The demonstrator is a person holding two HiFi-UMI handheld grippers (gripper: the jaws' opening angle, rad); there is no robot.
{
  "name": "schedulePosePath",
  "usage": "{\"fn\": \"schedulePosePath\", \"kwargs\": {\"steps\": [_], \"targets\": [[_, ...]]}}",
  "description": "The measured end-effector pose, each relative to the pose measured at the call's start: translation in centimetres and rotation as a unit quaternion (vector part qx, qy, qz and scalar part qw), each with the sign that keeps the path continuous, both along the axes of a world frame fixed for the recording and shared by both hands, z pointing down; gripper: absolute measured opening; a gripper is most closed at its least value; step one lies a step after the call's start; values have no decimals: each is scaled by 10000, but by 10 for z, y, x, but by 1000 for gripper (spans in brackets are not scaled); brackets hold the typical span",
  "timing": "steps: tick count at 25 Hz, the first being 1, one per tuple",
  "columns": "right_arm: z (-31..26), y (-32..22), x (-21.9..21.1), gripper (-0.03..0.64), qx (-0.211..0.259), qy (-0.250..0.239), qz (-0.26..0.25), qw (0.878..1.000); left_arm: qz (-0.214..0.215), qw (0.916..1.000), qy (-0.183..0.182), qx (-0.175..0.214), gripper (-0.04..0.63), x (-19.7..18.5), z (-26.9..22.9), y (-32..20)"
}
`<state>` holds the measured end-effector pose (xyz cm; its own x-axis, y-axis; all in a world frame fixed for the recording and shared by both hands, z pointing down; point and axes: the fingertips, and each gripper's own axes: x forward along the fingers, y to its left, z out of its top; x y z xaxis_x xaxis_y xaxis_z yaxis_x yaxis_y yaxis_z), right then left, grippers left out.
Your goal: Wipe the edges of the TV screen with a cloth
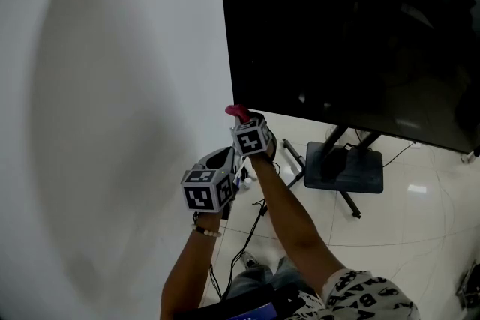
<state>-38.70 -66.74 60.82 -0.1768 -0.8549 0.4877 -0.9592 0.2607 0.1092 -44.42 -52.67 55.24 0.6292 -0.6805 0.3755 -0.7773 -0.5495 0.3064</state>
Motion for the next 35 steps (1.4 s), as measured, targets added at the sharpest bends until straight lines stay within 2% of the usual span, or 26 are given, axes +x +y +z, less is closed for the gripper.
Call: {"fn": "schedulePosePath", "kwargs": {"steps": [9, 16, 26, 35], "targets": [[2, 17, 55, 61, 139, 240, 294, 9992, 182, 9998, 67, -78, 0, 30, -5, 0], [-16, 43, 87, 61, -82, 242, 386, 9989, 297, 9993, 160, -152, 0, 44, -18, 7], [-1, 79, 184, 61, -258, 380, 760, 9961, 621, 9978, 104, -220, 0, 115, 0, 31], [-1, 123, 273, 61, -210, 366, 843, 9955, 581, 9980, 114, -223, 0, 193, 16, 69]]}}
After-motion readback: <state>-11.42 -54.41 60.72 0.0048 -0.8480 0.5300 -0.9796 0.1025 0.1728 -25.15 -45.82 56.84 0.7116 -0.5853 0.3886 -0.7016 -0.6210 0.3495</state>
